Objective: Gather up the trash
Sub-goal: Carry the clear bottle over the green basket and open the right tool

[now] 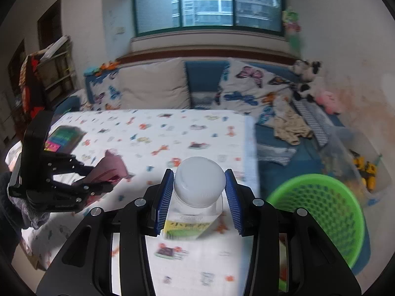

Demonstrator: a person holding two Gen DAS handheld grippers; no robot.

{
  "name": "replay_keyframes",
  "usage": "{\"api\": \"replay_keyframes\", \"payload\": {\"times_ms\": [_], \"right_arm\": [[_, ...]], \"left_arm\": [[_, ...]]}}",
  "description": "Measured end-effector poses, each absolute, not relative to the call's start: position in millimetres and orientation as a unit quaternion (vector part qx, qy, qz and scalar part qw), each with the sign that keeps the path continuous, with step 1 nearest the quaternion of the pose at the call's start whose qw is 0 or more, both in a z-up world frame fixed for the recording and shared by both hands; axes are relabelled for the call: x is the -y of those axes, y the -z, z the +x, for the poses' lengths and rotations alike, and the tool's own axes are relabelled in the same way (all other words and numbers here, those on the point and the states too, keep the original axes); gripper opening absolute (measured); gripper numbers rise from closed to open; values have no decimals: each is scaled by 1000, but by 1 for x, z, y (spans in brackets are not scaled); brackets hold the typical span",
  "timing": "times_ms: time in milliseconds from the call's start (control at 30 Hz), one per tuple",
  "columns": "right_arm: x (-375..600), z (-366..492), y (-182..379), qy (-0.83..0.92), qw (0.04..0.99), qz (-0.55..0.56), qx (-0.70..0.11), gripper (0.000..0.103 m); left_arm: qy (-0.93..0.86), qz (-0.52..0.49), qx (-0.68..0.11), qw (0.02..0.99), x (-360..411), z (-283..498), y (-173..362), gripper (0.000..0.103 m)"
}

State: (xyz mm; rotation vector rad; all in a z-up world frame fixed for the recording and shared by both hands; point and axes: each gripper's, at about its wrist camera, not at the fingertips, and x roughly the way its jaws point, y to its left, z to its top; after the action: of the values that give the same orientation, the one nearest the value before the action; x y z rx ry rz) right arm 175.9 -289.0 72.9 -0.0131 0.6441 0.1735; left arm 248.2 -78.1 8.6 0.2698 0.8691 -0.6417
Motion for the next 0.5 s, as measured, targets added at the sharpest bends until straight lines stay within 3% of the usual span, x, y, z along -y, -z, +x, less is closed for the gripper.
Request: {"api": "replay_keyframes", "payload": {"times_ms": [267, 500], "right_arm": [[368, 170, -76, 6, 951, 8, -308, 43], [424, 167, -46, 95, 941, 13, -324, 43]], "left_arm": [[338, 136, -403, 839, 130, 239, -18, 34], [364, 133, -401, 830, 175, 237, -22, 34]]}}
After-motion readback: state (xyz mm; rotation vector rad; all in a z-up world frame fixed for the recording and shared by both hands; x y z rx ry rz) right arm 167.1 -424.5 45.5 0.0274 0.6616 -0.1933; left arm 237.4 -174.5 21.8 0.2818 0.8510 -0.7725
